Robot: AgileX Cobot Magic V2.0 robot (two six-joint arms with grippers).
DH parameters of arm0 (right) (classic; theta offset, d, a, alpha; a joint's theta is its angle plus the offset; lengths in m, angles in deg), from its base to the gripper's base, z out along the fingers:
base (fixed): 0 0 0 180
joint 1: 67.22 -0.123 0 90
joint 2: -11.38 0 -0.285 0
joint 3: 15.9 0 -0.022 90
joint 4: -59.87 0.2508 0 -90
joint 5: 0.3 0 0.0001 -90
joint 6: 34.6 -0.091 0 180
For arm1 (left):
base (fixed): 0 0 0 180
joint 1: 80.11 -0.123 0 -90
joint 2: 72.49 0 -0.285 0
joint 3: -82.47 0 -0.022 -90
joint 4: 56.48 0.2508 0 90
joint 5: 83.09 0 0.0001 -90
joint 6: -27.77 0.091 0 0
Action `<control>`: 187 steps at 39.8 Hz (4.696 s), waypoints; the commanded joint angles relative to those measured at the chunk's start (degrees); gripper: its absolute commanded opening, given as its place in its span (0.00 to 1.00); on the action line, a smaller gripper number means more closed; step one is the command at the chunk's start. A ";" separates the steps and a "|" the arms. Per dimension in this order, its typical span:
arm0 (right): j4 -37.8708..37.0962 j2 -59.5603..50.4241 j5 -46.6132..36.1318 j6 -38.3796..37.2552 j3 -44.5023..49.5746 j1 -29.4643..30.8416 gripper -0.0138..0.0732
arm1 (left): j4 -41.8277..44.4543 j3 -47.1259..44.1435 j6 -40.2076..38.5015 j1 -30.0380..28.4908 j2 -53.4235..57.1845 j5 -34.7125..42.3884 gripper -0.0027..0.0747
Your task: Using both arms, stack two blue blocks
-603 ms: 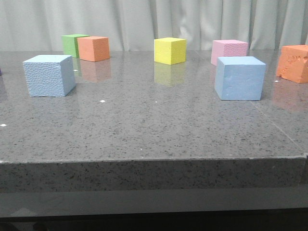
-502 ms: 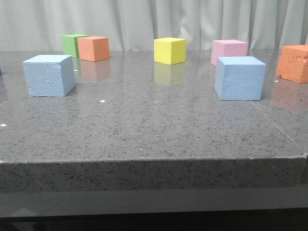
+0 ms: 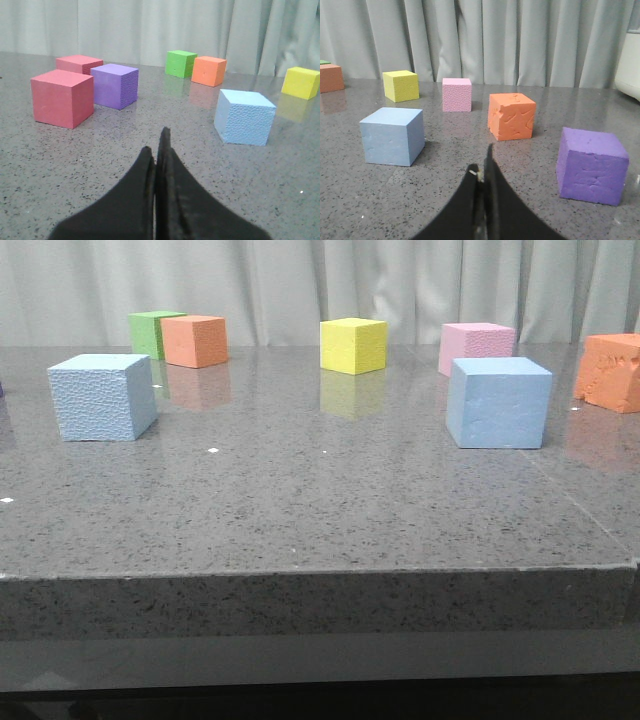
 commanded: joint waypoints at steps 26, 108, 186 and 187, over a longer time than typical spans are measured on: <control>0.08 -1.05 -2.23 0.32 -4.86 -0.01 0.08 | -0.12 3.20 0.41 0.36 1.04 8.60 0.01; 0.08 27.31 27.18 0.10 -39.50 -0.01 0.82 | 2.91 37.72 1.24 0.36 -25.75 -12.47 0.77; -3.79 93.03 60.47 -17.91 -93.83 -15.86 0.91 | 2.91 37.72 1.24 0.36 -25.75 -12.47 0.51; -3.79 93.77 60.43 -18.23 -93.90 -15.79 0.91 | 2.91 37.72 1.24 0.36 -25.75 -12.47 0.51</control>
